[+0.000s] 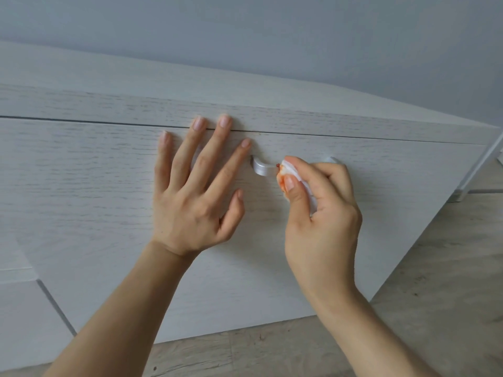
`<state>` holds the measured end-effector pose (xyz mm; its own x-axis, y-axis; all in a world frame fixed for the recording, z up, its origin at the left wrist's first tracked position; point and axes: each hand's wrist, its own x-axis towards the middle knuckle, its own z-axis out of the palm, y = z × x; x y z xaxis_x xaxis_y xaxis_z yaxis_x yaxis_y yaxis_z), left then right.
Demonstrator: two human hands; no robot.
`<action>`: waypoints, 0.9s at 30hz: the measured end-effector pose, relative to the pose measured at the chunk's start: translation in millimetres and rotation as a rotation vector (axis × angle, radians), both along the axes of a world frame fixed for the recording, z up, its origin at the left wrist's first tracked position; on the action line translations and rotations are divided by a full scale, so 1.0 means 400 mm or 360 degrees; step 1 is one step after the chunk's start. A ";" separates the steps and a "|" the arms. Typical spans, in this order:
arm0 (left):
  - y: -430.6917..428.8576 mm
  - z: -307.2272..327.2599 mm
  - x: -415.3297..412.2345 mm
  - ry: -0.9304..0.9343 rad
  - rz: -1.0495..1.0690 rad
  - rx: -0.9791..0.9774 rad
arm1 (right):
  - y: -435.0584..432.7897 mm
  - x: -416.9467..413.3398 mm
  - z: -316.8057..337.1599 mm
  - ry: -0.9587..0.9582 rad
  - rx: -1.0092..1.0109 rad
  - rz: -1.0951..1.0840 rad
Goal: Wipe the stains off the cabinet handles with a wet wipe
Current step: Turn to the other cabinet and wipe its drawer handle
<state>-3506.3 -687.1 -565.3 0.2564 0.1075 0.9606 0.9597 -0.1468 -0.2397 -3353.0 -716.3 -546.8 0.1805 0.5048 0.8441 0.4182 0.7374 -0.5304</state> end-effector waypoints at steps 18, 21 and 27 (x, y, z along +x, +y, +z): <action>-0.005 0.005 -0.007 0.0015 -0.0022 -0.0029 | -0.011 -0.036 -0.002 0.0075 -0.0013 0.0048; -0.010 0.007 -0.017 0.0034 -0.0034 -0.0035 | -0.015 -0.031 -0.009 0.0065 0.0022 0.0082; -0.016 0.014 -0.044 0.0101 -0.0061 -0.0047 | -0.015 -0.017 -0.011 0.0176 0.0058 0.0070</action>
<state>-3523.9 -693.3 -559.7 0.3210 0.1248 0.9388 0.9363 -0.1911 -0.2947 -3359.8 -722.3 -551.2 0.2519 0.4837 0.8382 0.3256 0.7733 -0.5441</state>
